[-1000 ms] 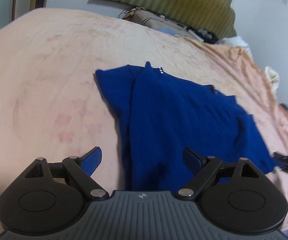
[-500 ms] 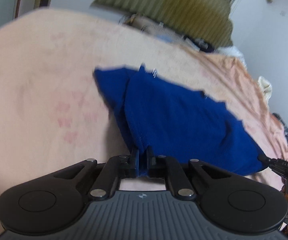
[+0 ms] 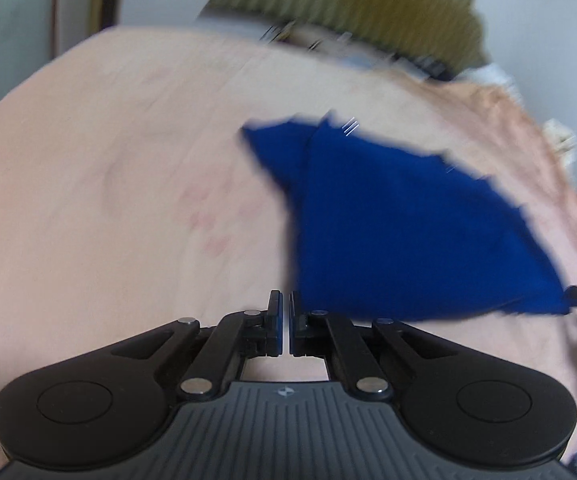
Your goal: Fold small clothes
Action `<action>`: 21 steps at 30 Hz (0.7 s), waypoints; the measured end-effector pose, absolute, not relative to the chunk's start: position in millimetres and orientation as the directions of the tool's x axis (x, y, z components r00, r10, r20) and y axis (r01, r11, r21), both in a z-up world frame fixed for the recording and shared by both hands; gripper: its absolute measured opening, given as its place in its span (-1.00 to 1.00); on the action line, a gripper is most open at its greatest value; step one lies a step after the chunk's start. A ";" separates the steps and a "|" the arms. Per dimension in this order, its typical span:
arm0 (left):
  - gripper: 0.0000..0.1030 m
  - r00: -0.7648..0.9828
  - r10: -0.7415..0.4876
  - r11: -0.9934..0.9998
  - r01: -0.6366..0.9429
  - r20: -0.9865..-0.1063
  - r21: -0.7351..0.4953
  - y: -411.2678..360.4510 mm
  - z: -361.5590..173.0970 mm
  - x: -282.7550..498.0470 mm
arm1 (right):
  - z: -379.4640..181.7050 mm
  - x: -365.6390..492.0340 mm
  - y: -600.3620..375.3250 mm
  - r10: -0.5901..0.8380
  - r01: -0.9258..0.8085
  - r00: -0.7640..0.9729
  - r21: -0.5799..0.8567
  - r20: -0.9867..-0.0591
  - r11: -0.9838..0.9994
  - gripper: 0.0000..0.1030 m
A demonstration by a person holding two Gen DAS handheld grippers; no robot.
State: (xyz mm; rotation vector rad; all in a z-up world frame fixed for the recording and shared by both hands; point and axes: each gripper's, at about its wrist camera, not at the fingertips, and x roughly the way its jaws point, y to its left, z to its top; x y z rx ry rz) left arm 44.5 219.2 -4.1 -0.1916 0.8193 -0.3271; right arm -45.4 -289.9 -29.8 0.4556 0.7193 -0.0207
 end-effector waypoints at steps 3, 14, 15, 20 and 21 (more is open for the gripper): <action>-0.80 0.630 -0.426 0.905 0.283 -0.649 -0.319 209.3 5.6 48.2 | -17.8 -50.8 -291.6 0.097 0.175 0.796 0.381 -0.597 0.908 0.07; 0.07 0.659 -0.167 0.973 0.231 -0.733 -0.014 165.9 -33.4 62.3 | -17.3 -7.3 -195.5 0.277 -0.097 0.771 0.324 -0.574 0.941 0.17; 0.07 0.677 -0.163 0.969 0.246 -0.718 0.012 166.3 -32.8 56.2 | -20.5 -2.9 -185.5 0.284 -0.119 0.758 0.304 -0.588 0.945 0.18; 0.04 0.737 -0.135 0.970 0.234 -0.663 0.063 166.7 -7.8 42.7 | -28.4 -4.4 -155.8 0.251 -0.230 0.675 0.125 -0.694 0.965 0.33; 0.05 0.755 -0.146 0.970 0.236 -0.640 0.058 162.7 0.0 42.0 | -24.6 -7.3 -154.3 0.252 -0.248 0.664 0.110 -0.704 0.962 0.34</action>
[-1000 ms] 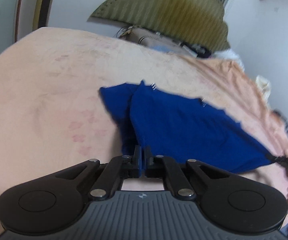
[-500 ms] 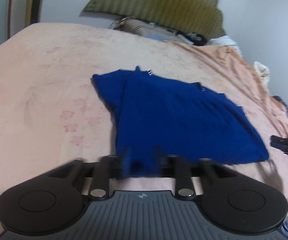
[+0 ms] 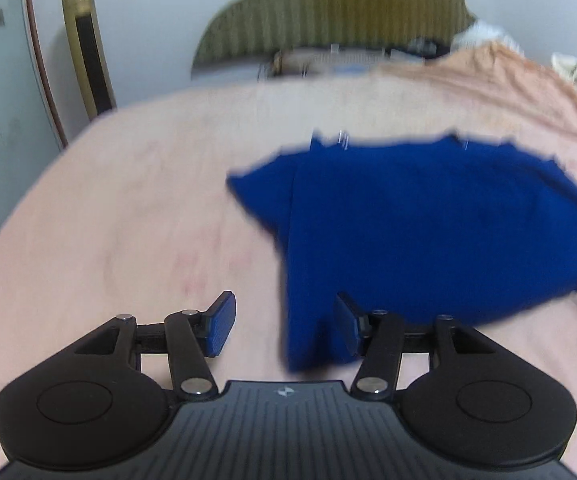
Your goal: Fold small clothes
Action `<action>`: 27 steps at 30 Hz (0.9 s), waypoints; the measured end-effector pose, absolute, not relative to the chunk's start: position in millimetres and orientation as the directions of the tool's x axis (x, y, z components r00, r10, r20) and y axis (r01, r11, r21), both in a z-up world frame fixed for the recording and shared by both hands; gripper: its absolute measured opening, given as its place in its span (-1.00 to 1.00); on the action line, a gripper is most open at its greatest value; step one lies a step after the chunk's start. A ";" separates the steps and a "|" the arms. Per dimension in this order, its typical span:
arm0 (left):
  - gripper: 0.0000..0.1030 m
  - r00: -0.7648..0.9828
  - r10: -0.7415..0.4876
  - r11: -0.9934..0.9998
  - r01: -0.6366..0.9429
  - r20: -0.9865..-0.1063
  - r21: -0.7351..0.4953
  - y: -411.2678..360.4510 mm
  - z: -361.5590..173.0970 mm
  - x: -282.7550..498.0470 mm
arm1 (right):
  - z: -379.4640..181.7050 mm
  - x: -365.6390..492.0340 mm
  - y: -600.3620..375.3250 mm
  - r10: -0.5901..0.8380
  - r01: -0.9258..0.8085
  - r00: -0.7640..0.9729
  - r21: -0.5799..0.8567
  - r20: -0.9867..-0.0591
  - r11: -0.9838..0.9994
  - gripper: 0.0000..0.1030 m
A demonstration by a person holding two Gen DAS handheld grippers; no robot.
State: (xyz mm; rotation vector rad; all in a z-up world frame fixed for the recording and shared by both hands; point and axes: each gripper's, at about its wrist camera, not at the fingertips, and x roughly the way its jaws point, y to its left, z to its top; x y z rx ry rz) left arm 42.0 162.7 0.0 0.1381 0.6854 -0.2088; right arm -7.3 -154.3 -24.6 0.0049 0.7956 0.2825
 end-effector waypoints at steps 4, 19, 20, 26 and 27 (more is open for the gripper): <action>0.09 0.770 -0.227 0.953 0.302 -0.596 0.028 125.6 13.1 52.8 | -10.9 -1.6 -150.4 0.252 -0.225 0.702 0.127 -0.666 0.966 0.40; 0.57 0.809 -0.173 0.956 0.275 -0.562 0.101 59.2 2.2 140.6 | 11.1 67.6 -194.5 0.141 -0.059 0.815 0.162 -0.562 0.985 0.49; 0.57 0.816 -0.147 0.965 0.242 -0.559 0.101 60.0 -1.5 151.1 | 9.7 80.1 -200.9 0.129 -0.033 0.818 0.178 -0.560 0.983 0.49; 0.59 0.734 -0.117 0.992 0.120 -0.669 -0.042 86.6 -33.6 201.5 | -21.2 142.1 -212.0 0.046 0.053 0.784 0.140 -0.619 0.989 0.49; 0.59 0.723 -0.131 0.991 0.109 -0.679 -0.076 91.7 -36.5 202.4 | -29.8 152.3 -212.3 0.014 0.074 0.767 0.110 -0.641 0.991 0.49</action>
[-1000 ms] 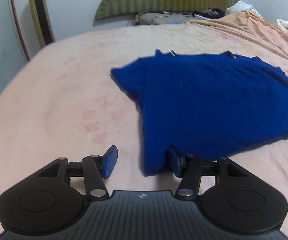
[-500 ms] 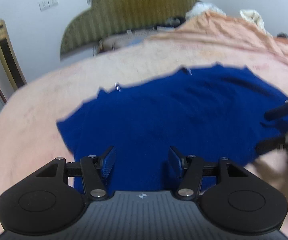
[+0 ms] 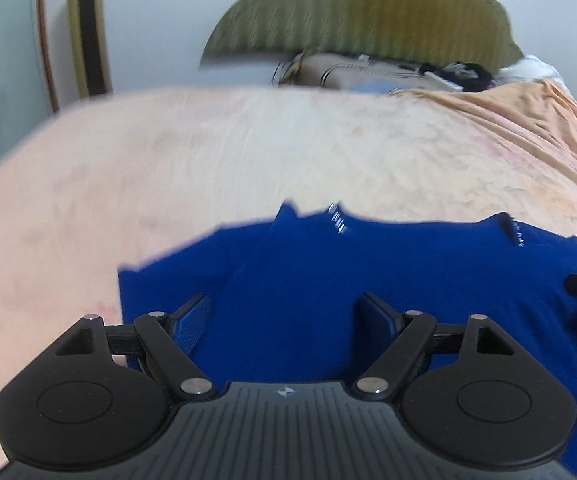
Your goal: Fold small clothes
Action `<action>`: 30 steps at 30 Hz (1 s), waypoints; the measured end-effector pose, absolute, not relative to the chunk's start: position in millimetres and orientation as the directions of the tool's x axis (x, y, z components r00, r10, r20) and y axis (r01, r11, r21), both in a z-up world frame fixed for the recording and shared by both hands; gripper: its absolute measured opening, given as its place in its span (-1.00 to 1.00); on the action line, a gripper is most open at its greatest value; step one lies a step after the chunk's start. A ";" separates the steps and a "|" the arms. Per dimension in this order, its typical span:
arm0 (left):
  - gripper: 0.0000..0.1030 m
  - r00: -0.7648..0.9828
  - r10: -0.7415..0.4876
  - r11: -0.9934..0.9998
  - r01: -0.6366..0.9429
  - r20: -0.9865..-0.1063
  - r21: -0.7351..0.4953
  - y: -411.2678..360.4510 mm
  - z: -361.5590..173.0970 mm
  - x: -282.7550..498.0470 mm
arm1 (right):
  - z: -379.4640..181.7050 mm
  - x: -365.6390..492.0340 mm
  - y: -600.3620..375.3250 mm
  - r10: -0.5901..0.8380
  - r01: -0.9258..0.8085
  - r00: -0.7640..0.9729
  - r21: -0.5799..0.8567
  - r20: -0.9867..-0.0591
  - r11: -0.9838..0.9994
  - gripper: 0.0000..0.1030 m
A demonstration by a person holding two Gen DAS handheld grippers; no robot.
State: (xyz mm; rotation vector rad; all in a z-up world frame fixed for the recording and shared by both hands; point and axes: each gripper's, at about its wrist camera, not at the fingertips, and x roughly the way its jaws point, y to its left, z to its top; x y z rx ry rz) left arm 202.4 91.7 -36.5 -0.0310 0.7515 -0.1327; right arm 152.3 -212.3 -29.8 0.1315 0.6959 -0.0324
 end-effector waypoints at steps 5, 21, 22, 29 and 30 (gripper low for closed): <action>0.57 0.763 -0.136 0.990 0.093 -0.632 -0.102 101.8 -24.1 176.7 | -24.5 143.7 -193.8 -0.071 0.101 0.787 0.014 -0.613 0.995 0.53; 0.65 0.802 -0.042 0.991 0.107 -0.595 0.075 73.2 -48.6 134.9 | -46.9 97.4 -144.2 0.000 -0.004 0.786 -0.005 -0.618 1.000 1.00; 0.65 0.807 -0.039 0.991 0.105 -0.590 0.078 72.8 -49.3 133.8 | -48.2 95.6 -143.6 -0.003 -0.002 0.790 -0.008 -0.613 1.000 1.00; 0.68 0.819 -0.030 0.993 0.092 -0.574 0.079 72.6 -51.2 131.7 | -50.3 96.6 -148.4 0.005 0.007 0.791 0.016 -0.612 1.000 1.00; 0.68 0.819 -0.028 0.993 0.090 -0.573 0.080 72.4 -51.4 131.8 | -50.4 96.2 -148.2 0.003 0.009 0.791 0.017 -0.612 1.000 1.00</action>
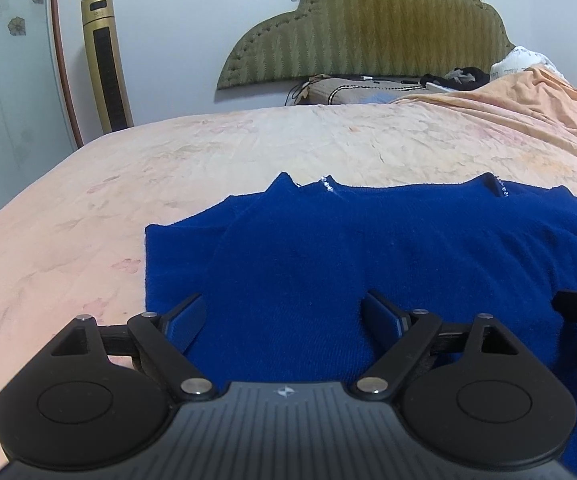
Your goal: Fold small clothes
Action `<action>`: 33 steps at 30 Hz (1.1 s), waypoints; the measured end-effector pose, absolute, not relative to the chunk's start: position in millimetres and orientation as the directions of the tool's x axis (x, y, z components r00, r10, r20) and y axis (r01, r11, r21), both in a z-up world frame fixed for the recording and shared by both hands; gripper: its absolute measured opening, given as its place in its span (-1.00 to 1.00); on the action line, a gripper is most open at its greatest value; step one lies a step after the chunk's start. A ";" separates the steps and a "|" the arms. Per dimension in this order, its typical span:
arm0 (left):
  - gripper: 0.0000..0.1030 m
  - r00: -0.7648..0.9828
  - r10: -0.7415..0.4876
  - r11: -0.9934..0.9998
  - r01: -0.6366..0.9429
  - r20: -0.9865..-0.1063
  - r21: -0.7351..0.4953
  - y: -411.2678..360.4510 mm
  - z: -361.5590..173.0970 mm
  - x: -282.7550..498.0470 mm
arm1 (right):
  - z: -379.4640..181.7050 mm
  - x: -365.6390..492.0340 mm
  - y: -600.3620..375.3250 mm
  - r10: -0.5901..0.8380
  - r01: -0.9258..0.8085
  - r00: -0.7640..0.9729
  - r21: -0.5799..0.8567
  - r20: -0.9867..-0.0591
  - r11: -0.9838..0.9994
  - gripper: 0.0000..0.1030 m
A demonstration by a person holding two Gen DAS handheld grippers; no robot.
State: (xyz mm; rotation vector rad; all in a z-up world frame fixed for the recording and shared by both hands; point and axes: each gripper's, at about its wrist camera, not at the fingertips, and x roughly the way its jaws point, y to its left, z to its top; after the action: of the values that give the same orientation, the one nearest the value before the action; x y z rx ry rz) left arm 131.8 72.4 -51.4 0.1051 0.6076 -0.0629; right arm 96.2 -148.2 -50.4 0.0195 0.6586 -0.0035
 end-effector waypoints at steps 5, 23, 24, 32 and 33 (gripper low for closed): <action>0.69 0.819 -0.033 0.994 0.087 -0.572 0.068 74.0 -51.8 131.9 | -50.5 94.4 -146.1 -0.010 0.030 0.791 0.022 -0.612 0.999 1.00; 0.72 0.815 -0.049 0.995 0.088 -0.577 0.039 78.8 -52.9 132.6 | -53.8 90.8 -144.4 -0.043 0.078 0.799 0.032 -0.600 0.996 1.00; 0.72 0.815 -0.050 0.995 0.088 -0.577 0.038 78.9 -52.8 132.6 | -53.9 90.8 -144.3 -0.043 0.078 0.799 0.032 -0.600 0.996 1.00; 0.78 0.812 -0.052 0.996 0.084 -0.581 0.028 79.9 -52.8 132.0 | -53.7 91.0 -144.5 -0.043 0.078 0.799 0.032 -0.600 0.996 1.00; 0.78 0.812 -0.052 0.996 0.084 -0.581 0.027 79.9 -52.7 131.8 | -53.7 91.0 -144.3 -0.044 0.078 0.799 0.031 -0.600 0.996 1.00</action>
State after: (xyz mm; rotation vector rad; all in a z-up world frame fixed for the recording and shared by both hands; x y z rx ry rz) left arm 131.8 79.9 -52.7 0.0524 0.6187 -0.0725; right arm 91.0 -144.3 -53.7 0.0550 0.6423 -0.0651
